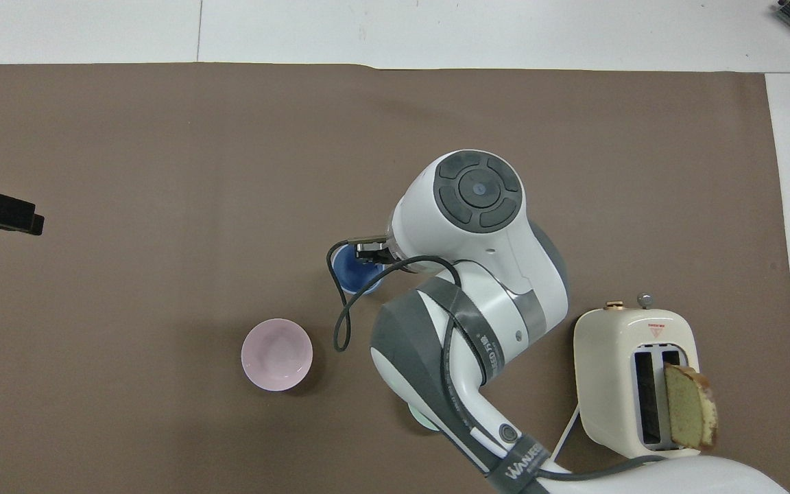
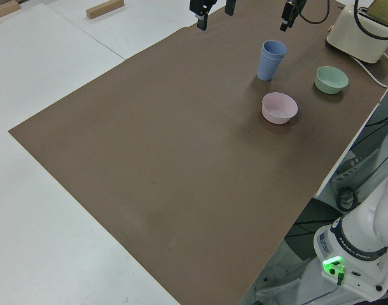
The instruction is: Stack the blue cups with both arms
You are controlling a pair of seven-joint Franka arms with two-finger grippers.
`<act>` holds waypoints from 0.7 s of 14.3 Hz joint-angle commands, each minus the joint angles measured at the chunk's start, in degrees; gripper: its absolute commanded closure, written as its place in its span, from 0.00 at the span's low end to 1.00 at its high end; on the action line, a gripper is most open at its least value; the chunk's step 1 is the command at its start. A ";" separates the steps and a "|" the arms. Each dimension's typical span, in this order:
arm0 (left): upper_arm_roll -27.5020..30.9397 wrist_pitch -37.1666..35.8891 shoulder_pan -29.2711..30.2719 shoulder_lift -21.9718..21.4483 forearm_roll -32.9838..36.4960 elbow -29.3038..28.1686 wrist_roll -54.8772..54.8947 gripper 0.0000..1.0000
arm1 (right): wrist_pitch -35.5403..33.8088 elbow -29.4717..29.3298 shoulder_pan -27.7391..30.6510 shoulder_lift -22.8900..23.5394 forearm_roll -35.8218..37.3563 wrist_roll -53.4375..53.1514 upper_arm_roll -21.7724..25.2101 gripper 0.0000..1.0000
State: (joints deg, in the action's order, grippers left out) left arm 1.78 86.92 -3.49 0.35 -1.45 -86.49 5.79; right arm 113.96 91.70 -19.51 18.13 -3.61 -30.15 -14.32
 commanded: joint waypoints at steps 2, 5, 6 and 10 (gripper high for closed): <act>-0.64 -1.22 0.67 0.53 0.74 1.50 -0.34 0.00 | -6.00 -3.97 3.42 -1.69 0.88 -0.79 -0.27 0.00; -0.64 -1.22 0.67 0.53 0.74 1.50 -0.34 0.00 | -12.43 -7.06 5.88 -3.09 1.58 -0.09 0.34 0.00; -0.55 -1.22 0.67 0.53 0.74 1.50 -0.34 0.00 | -13.92 -7.06 7.54 -4.84 2.11 0.26 0.34 0.00; -0.64 -1.22 0.67 0.53 0.74 1.59 -0.34 0.00 | -21.56 -7.06 16.86 -12.13 1.76 11.23 0.17 0.00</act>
State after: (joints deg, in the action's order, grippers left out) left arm 1.78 86.92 -3.49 0.35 -1.45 -86.49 5.78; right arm 95.83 83.86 -6.67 10.11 -2.20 -23.88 -13.50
